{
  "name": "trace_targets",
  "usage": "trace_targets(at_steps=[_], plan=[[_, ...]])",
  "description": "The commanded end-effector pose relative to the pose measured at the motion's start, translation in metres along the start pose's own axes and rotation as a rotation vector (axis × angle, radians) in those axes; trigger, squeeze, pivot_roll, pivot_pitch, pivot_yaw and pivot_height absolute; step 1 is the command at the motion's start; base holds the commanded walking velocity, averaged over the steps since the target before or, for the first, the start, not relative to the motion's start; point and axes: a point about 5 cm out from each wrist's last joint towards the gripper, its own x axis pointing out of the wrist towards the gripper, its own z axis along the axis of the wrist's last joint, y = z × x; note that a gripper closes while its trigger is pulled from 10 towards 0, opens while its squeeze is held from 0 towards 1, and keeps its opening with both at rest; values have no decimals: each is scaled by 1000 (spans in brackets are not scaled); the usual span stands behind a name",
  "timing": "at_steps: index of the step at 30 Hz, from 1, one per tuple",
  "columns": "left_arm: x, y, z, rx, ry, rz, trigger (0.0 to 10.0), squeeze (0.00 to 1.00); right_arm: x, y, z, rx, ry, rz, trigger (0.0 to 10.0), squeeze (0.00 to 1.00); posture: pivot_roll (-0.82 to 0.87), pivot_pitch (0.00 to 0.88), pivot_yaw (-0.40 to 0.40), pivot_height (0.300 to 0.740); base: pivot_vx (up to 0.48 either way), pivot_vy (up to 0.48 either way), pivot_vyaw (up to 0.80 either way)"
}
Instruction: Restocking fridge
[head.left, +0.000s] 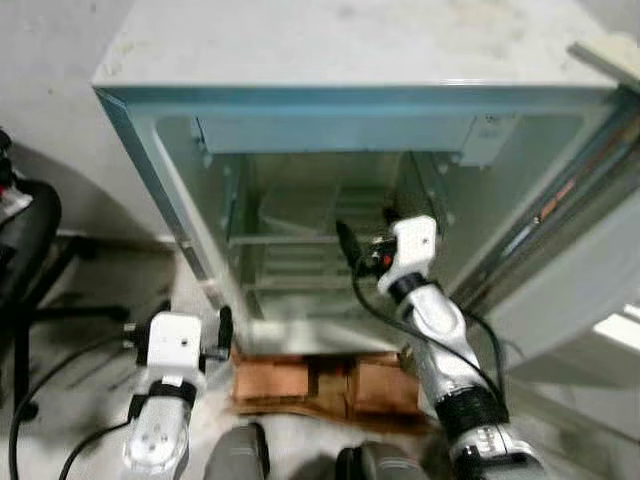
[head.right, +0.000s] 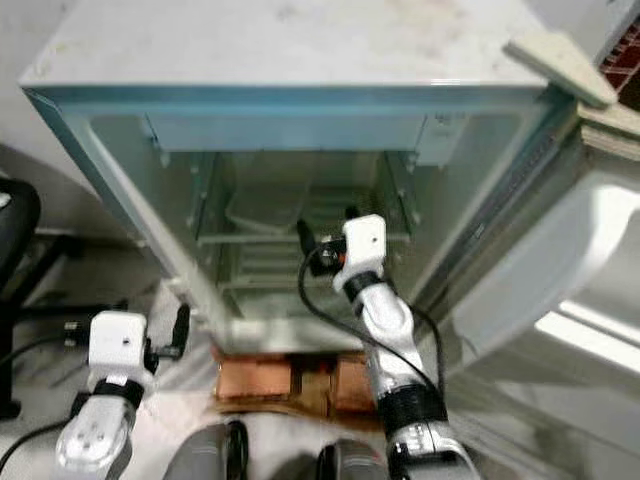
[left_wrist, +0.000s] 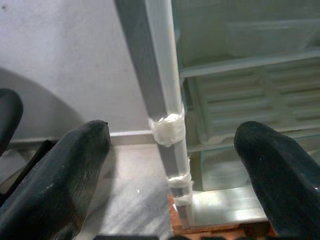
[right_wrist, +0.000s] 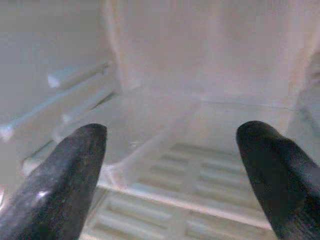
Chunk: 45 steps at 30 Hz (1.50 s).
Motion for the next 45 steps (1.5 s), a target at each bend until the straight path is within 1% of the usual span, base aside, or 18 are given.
trace_targets(at_steps=[1,2,5,12,15,17,20,22,23,24,26,29,33,36,38,41,43,45], plan=[[-1,1,-3,4,12,-3,10000,0,-3,3,4,12,-4,17,10000,0,58,123,1,740,-266,0,0],[0,0,-3,4,10,-6,10000,0,-11,0,-1,4,21,14,10000,0,58,123,1,740,-292,0,0],[2,1,-3,5,8,-3,10000,0,-23,-7,-6,4,63,-10,10000,0,48,111,-2,740,-294,0,0],[5,1,-4,9,4,1,10000,0,-40,-19,-12,-24,141,-53,10000,0,48,101,-2,740,-292,0,0],[6,1,-4,11,3,0,10000,0,-42,-19,-13,-6,163,-56,10000,0,47,99,-1,740,-294,0,0],[8,3,-3,17,-2,2,10000,0,-45,-18,-13,-47,181,-22,10000,0,44,99,-1,740,-292,0,0],[9,5,-1,30,-11,5,10000,0,-48,-21,-12,-95,210,-46,10000,0,43,98,-3,740,-294,0,0],[8,7,-1,31,-12,7,10000,0,-55,-23,-11,-61,221,-88,10000,0,39,96,-3,740,-289,0,0],[8,8,-2,33,-12,9,10000,0,-62,-24,-10,-80,226,-110,10000,0,36,93,-1,740,-292,0,0],[8,8,-2,33,-12,9,10000,0,-62,-24,-10,-80,226,-110,10000,0,36,93,-1,740,-292,0,0],[7,10,-4,33,-8,11,10000,0,-75,-25,-12,-62,279,-85,10000,0,27,76,13,740,-292,0,0],[7,10,-6,23,2,11,10000,0,-82,-28,-12,-31,299,-68,10000,0,17,70,24,740,-287,0,0],[8,8,-7,15,8,1,10000,0,-91,-26,-15,-66,329,-37,10000,0,1,57,33,740,-278,0,0],[12,7,-8,17,1,0,10000,0,-91,-26,-18,-82,323,-38,10000,0,-2,24,24,740,-279,0,0],[16,9,-8,16,-13,27,10000,0,-80,-33,-16,-82,283,-120,10000,0,1,5,19,740,-277,0,0],[17,10,-9,13,-14,42,10000,0,-78,-36,-17,-78,272,-161,10000,0,6,0,14,740,-277,0,0],[21,14,-11,20,-16,66,10000,0,-74,-44,-18,-94,238,-274,10000,0,15,0,18,740,-276,0,0],[24,18,-12,28,-17,73,10000,0,-73,-46,-19,-113,232,-293,10000,0,14,0,27,740,-268,0,0]])
